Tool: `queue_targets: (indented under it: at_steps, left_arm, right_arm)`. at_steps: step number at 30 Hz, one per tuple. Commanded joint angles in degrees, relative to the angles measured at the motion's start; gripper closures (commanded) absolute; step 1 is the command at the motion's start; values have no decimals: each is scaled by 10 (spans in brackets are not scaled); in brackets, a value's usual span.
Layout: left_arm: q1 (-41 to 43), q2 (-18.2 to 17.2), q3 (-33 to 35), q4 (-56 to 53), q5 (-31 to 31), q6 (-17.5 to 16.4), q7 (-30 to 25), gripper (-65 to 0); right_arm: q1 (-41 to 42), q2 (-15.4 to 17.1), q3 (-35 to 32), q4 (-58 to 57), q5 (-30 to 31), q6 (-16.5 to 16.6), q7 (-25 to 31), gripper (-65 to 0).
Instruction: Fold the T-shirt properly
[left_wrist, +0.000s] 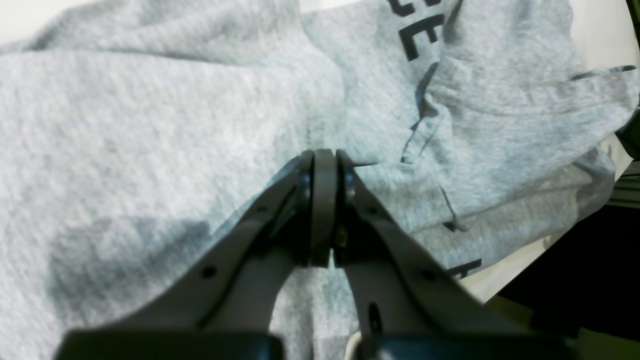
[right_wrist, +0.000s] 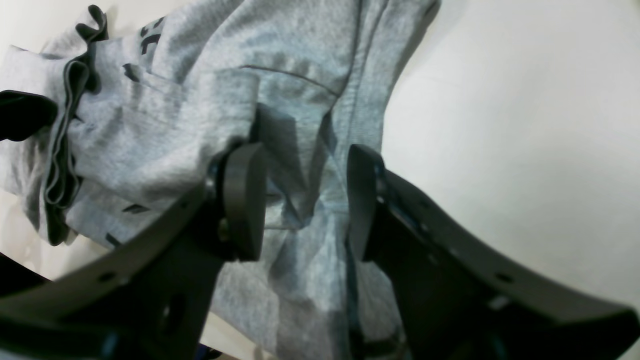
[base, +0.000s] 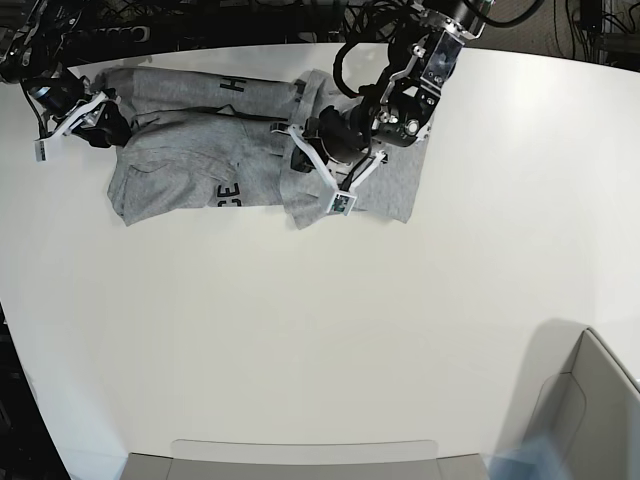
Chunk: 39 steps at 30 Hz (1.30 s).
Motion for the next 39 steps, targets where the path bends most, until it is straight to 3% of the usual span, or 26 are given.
queue_targets:
  at_steps: [1,19,29,39]
  left_arm:
    - [-6,3,-2,8,-2,-2,-7,0]
    - [17,2,-2,8,-2,-2,-8,0]
    - [17,2,-2,8,-2,-2,-8,0]
    - [20,2,-2,8,-2,-2,-8,0]
  right_arm:
    - [0,11,5,9,11,11,12,-268]
    - [58,15,3,-151,14,11,10,-267]
    - [27,13,-72,-113,77,11,8,-267]
    - [40,-1,-86,-114,52,11,10,-267]
